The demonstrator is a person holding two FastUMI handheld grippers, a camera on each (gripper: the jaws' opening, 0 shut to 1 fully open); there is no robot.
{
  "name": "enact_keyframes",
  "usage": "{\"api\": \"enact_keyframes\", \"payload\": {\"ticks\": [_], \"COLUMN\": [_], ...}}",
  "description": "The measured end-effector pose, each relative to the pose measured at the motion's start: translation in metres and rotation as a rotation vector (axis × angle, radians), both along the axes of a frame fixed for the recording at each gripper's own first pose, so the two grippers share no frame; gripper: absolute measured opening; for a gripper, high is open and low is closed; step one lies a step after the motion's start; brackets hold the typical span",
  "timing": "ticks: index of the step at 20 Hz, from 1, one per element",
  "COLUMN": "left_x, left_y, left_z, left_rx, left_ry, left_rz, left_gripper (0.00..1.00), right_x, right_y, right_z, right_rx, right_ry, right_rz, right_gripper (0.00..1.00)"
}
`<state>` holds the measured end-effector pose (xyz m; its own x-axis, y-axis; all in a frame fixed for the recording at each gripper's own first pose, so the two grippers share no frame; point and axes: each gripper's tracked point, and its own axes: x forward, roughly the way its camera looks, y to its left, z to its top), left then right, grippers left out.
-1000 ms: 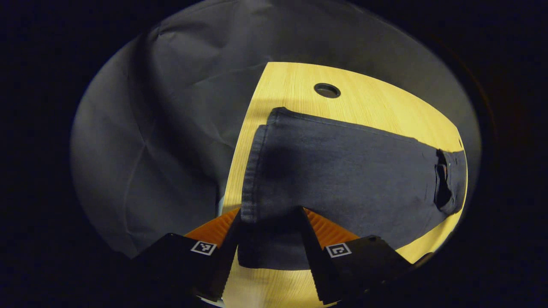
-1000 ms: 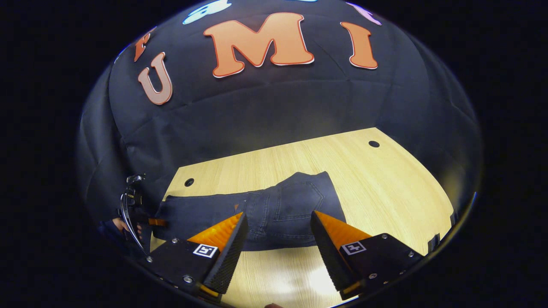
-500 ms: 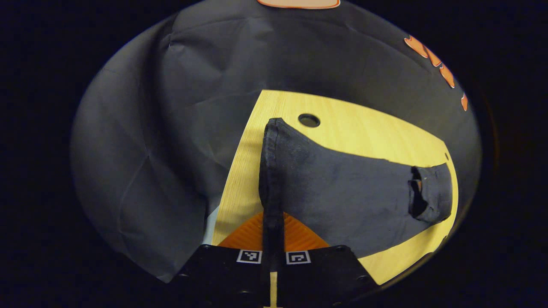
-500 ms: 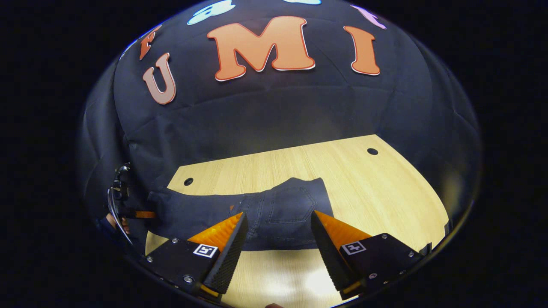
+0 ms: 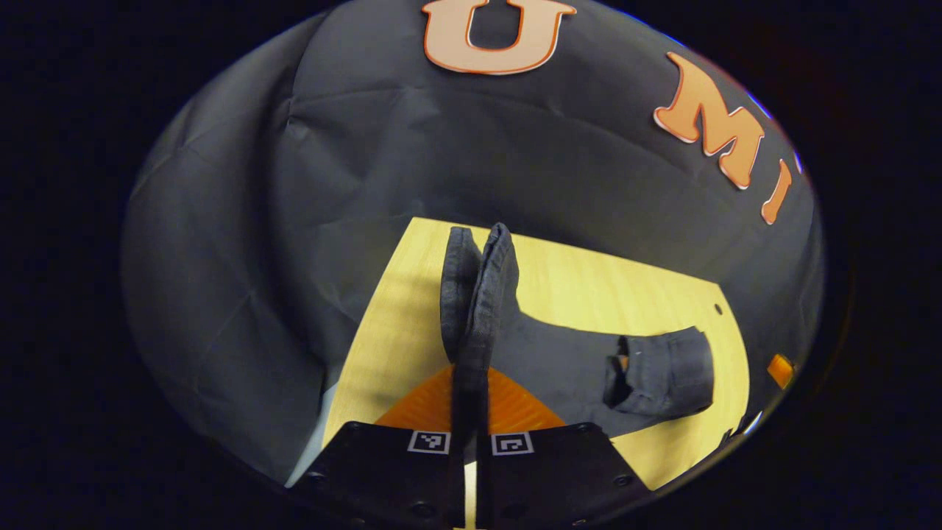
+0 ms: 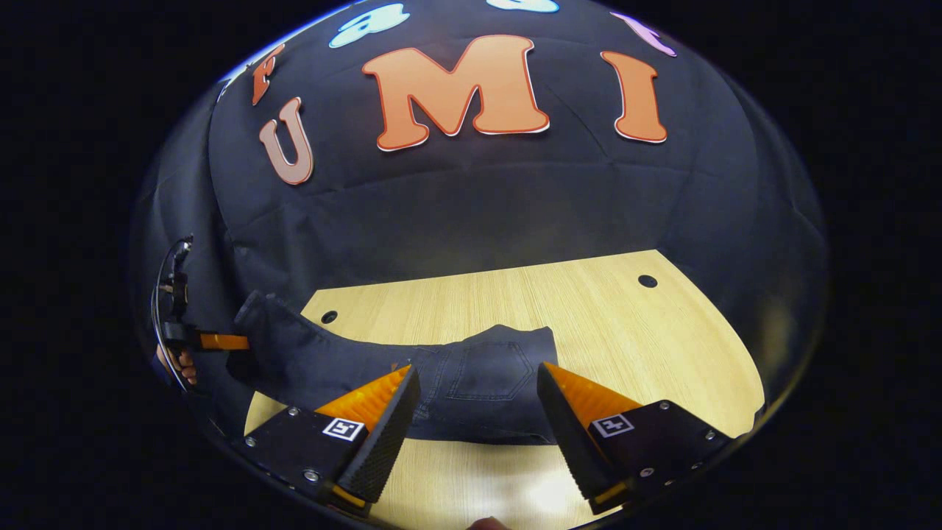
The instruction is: Grasp the waist and the cuffs of the jeans and fold them to make the two legs overlap; first hold the waist and fold one-third of the jeans toward the cuffs, then hold the cuffs and fold the remaining one-third in the same direction to finish folding.
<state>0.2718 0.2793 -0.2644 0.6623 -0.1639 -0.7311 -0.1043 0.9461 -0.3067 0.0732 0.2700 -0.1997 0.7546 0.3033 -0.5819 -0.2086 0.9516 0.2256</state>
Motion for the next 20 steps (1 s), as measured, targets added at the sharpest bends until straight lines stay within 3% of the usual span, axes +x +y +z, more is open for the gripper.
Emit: {"api": "enact_keyframes", "payload": {"ticks": [8, 20], "left_x": [0.014, 0.026], "left_y": [-0.080, -0.250], "left_z": [0.088, 0.148], "left_rx": [-0.078, -0.139], "left_ry": [-0.128, -0.176], "left_rz": [-0.051, -0.175], "left_gripper": [0.06, 0.06], "right_x": [0.004, 0.018], "right_y": [-0.026, -0.086], "right_z": [-0.002, -0.004], "right_rx": [0.008, -0.010], "right_ry": [-0.011, -0.061], "right_rz": [0.030, 0.047], "right_gripper": [0.98, 0.98]}}
